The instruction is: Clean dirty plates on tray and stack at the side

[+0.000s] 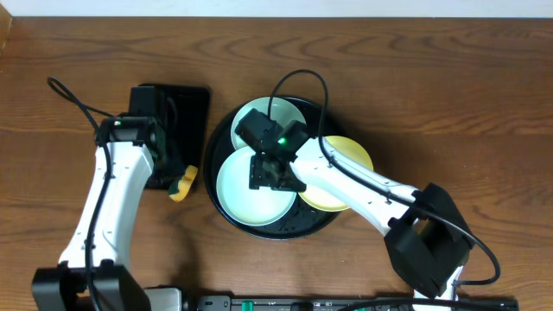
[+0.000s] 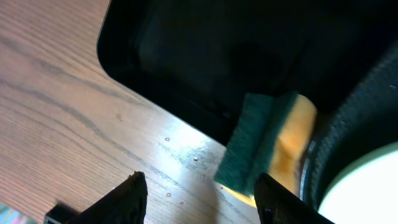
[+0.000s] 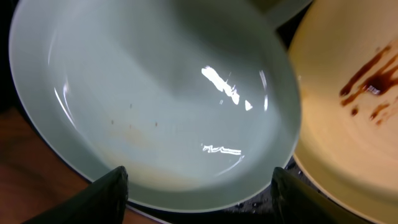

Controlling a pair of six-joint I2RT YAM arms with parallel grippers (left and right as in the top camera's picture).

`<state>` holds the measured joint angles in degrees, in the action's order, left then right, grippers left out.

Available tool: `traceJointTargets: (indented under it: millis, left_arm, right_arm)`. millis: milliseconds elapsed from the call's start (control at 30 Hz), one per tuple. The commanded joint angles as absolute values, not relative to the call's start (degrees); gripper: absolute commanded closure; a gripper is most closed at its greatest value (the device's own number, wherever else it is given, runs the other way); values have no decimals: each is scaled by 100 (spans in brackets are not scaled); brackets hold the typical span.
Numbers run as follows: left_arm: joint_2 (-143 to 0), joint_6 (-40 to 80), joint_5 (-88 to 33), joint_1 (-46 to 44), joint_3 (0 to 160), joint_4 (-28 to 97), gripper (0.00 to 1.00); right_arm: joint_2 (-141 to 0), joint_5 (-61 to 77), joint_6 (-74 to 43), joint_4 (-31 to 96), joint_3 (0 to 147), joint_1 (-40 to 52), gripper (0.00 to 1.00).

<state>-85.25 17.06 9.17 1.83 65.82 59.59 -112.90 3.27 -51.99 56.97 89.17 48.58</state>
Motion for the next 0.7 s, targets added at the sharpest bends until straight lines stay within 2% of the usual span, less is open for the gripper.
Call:
traceJointTargets:
  millis: [0,233,667]
  left_arm:
    - [-8683,1806,915,318,6657,5968,43]
    - [-8683,1806,904,320,6657,5968,43]
    - [-8683,1806,897,320,6657,5953,38]
  right_arm:
    - [-11323,283,-5531,5791,8759,4925,29]
    - [-11323,329,-5955,5699,8121,4928,29]
    - [-11325,283,-5961,4473,7461,5260,31]
